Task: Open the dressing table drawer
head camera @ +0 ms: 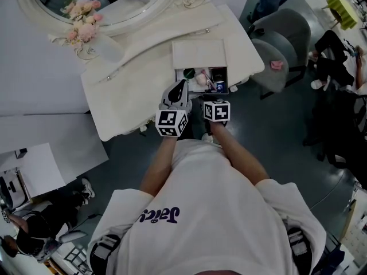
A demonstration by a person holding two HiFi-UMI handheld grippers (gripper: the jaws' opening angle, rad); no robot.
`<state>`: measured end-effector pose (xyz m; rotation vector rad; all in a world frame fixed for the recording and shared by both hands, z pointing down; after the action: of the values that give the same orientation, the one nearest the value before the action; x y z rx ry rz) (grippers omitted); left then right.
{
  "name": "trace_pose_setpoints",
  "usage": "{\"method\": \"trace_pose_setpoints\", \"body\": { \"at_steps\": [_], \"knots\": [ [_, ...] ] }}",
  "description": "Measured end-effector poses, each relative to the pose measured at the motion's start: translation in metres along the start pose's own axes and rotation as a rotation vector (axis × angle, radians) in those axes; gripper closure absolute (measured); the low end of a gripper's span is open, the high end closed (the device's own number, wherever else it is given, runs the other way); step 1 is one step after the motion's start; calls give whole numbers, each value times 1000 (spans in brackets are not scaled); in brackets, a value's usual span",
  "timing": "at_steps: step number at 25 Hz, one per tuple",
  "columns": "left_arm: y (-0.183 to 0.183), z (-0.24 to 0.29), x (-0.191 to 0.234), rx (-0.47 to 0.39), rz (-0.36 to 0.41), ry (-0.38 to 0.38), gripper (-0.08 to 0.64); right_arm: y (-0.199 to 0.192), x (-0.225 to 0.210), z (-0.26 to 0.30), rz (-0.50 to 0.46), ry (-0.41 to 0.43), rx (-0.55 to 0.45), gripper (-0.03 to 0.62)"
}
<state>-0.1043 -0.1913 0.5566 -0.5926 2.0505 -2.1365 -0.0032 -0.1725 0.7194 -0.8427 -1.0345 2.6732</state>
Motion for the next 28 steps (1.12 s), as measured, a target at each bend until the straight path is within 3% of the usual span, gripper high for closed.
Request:
{"method": "trace_pose_setpoints", "body": {
  "at_steps": [8,14,19,28],
  "knots": [
    [-1,-2,-6,7,-14,-17,546,-2,-1,-10,-15,1,10,522],
    [3,-3,-11,-5,-5,-13,546,17,3,-30,-64,-1,-41,529],
    [9,-5,-11,-16,4,0,546,48,12,-50,-153,-7,-148,546],
    [44,-1,-18,-72,20,16,546,139,26,-110,-306,-51,-438,574]
  ]
}}
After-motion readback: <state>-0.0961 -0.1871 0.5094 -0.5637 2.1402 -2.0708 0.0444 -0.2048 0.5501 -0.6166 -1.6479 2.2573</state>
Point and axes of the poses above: the fingertips, and each gripper's own axes: z forward along the fingers, x to its left, y out of its top, the point moved 3 cm from there along -z, backward along the fingers, and after that the axes turned 10 degrees about -x, right-handed, at the moved point
